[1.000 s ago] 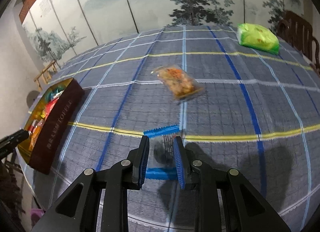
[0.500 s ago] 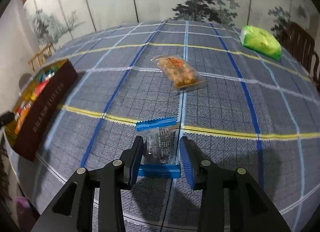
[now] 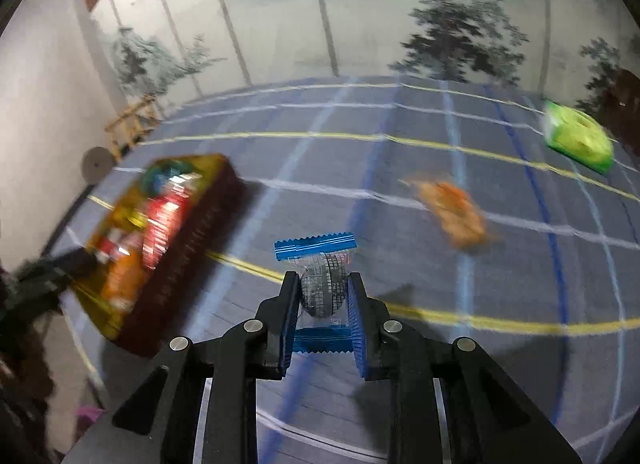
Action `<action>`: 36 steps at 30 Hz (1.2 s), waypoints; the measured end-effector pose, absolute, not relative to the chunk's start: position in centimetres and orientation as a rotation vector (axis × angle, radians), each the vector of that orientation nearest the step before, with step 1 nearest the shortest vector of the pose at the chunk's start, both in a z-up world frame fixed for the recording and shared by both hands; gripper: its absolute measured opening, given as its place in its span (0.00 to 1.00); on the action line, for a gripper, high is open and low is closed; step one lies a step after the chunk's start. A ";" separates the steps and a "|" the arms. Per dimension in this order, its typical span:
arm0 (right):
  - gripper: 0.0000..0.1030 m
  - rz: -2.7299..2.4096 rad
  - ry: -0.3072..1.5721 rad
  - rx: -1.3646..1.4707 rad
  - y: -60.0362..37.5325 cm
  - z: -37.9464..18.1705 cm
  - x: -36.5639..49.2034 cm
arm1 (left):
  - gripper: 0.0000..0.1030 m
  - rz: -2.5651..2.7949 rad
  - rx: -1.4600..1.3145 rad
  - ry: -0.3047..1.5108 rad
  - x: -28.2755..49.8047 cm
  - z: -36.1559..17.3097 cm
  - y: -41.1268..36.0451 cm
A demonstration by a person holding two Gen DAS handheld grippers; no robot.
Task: Organize snacks
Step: 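Carry the blue-clipped bag over the tin and open the right gripper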
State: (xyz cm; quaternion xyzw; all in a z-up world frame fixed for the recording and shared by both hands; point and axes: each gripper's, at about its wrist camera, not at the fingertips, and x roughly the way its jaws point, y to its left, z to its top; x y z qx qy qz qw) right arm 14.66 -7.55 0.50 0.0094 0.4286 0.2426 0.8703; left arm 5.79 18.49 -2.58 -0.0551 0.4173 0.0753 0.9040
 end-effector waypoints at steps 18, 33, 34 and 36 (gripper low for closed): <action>0.24 0.725 0.976 0.064 7.6 1.3 19.2 | 0.49 0.188 -0.054 0.852 5.1 -2.0 20.3; 0.24 0.709 1.024 0.027 12.3 -0.3 21.9 | 0.53 0.205 -0.018 0.844 5.0 -2.4 21.3; 0.24 0.705 1.026 0.026 12.3 -0.4 22.0 | 0.53 0.206 -0.017 0.844 5.0 -2.5 21.4; 0.24 0.699 1.031 0.025 12.4 -0.6 22.2 | 0.53 0.205 -0.017 0.845 5.0 -2.5 21.4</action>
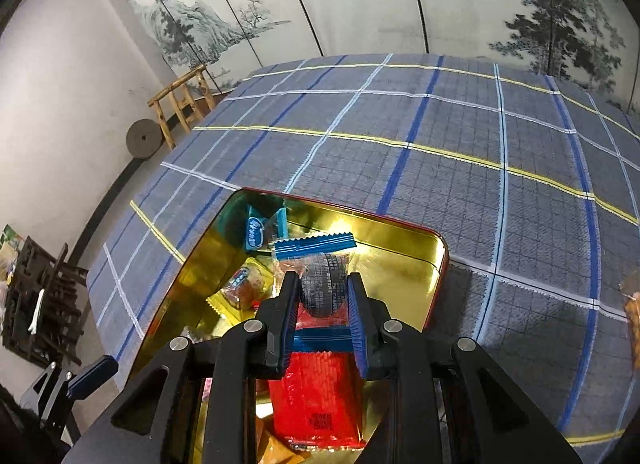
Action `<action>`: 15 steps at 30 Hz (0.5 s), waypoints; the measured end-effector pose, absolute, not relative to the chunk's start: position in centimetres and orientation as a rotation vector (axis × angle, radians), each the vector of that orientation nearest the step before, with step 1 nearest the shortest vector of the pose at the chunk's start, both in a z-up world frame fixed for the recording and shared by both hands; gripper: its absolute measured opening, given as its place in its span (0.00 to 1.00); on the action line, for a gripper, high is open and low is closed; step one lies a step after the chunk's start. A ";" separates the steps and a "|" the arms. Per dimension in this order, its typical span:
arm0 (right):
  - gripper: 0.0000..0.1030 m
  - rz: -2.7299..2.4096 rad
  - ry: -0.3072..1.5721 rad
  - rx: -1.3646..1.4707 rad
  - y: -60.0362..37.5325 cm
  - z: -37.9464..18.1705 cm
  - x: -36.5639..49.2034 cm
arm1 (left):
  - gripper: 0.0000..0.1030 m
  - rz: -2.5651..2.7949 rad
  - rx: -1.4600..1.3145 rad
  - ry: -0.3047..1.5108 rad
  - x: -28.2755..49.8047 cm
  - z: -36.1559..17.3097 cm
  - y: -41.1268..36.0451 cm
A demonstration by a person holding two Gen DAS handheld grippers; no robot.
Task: Organize snacks
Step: 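Carry the blue-clipped bag over the tin and open the right gripper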
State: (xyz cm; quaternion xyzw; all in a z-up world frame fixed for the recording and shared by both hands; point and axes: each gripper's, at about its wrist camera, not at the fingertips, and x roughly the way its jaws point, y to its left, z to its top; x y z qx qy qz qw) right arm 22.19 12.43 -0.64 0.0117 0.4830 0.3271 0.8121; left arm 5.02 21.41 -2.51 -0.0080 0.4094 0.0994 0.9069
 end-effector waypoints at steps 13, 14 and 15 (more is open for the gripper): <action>0.26 0.683 1.048 0.021 13.0 -1.6 22.7 | 0.54 0.209 -0.009 0.842 4.9 -2.7 21.8; 0.26 0.684 1.048 0.025 13.0 -1.6 22.7 | 0.54 0.209 -0.009 0.843 4.9 -2.7 21.8; 0.26 0.682 1.048 0.025 13.0 -1.6 22.7 | 0.55 0.208 -0.011 0.843 4.9 -2.6 21.7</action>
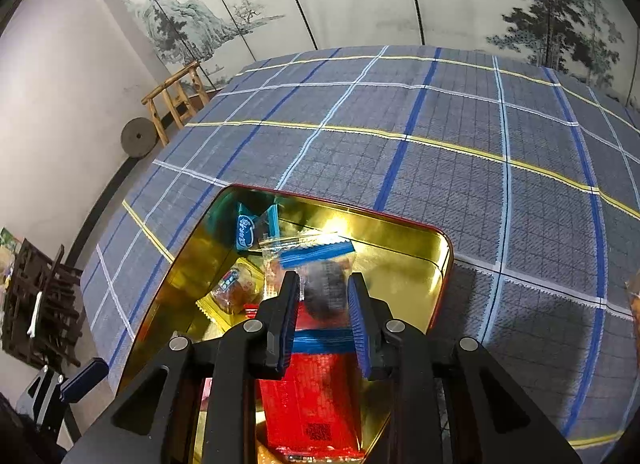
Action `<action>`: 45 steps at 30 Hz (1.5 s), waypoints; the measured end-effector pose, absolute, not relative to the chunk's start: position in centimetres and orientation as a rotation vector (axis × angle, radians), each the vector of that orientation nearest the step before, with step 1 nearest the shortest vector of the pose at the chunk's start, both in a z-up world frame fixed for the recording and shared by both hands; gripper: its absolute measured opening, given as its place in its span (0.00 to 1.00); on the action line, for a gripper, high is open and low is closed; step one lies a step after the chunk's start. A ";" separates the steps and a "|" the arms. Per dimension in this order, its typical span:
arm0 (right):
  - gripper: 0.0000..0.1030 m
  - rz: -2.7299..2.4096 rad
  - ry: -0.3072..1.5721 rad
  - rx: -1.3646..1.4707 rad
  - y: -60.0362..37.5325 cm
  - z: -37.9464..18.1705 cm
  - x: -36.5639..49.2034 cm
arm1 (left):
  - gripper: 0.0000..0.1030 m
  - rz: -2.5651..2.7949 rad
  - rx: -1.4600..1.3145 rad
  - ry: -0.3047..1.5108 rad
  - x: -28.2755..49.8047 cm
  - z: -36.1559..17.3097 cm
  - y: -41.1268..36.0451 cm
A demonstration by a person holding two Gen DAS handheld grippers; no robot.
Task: Organize snacks
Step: 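Carry the blue-clipped bag over the tin and open the right gripper, then move the left gripper to the dough-twist bag and grasp it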
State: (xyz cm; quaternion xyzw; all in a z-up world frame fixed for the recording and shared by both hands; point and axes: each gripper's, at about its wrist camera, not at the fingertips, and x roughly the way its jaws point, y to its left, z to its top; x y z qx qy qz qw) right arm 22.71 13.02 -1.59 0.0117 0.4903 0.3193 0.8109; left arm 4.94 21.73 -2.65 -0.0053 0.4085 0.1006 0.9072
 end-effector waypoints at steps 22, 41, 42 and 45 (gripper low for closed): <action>0.28 0.704 0.995 0.073 11.5 -0.3 21.5 | 0.59 0.214 0.009 0.842 4.8 -2.7 21.5; 0.47 0.709 0.824 -0.018 6.2 0.3 15.1 | 0.64 0.208 0.086 0.832 5.1 -2.0 18.2; 0.49 0.705 0.821 -0.020 5.7 0.2 14.8 | 0.64 0.207 0.090 0.832 5.2 -2.0 18.0; 0.51 0.683 0.818 -0.024 4.0 -0.3 14.1 | 0.65 0.197 0.108 0.833 5.3 -1.9 17.0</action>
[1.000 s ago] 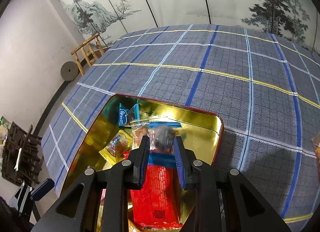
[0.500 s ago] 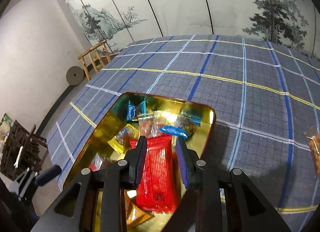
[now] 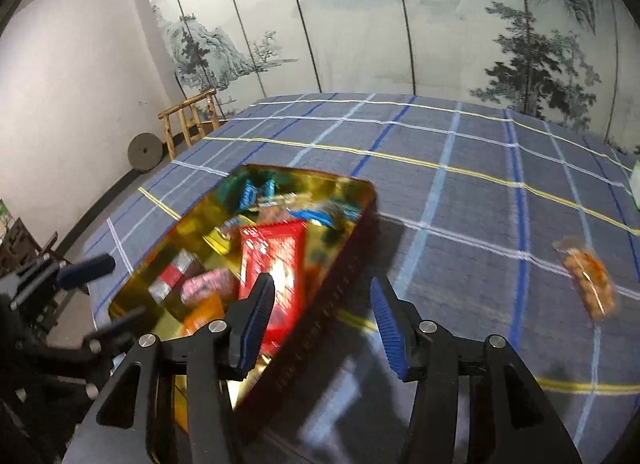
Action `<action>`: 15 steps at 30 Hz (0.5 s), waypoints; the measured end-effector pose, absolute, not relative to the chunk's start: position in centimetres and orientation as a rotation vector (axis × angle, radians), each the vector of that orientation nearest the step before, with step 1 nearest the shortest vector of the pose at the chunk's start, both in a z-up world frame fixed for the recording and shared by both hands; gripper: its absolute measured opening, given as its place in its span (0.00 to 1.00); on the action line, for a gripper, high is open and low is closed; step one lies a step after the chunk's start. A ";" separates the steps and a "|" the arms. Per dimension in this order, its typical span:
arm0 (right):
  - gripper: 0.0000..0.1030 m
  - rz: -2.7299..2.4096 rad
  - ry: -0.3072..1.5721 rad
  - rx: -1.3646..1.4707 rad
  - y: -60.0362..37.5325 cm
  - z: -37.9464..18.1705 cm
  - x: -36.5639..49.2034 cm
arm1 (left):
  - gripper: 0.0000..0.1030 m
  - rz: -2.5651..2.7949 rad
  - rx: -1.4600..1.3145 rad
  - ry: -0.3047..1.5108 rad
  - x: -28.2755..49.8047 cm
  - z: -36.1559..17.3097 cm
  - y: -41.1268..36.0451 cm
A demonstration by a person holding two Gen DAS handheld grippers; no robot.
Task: Organize snacks
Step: 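Move the left gripper to the dough-twist bag and grasp it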
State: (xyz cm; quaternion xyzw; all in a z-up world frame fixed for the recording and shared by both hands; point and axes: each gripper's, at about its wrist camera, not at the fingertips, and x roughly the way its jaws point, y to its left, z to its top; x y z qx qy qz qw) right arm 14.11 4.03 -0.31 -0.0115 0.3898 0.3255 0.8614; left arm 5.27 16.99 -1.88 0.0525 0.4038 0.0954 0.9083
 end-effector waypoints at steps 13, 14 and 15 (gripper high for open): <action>0.59 0.587 0.835 0.010 -2.3 -2.4 13.6 | 0.71 0.159 0.188 0.827 6.1 -1.6 12.8; 0.60 0.582 0.835 0.012 -2.6 -2.5 13.6 | 0.72 0.156 0.195 0.828 6.2 -1.6 12.4; 0.61 0.575 0.835 0.018 -3.2 -2.6 13.7 | 0.73 0.152 0.201 0.829 6.3 -1.7 12.0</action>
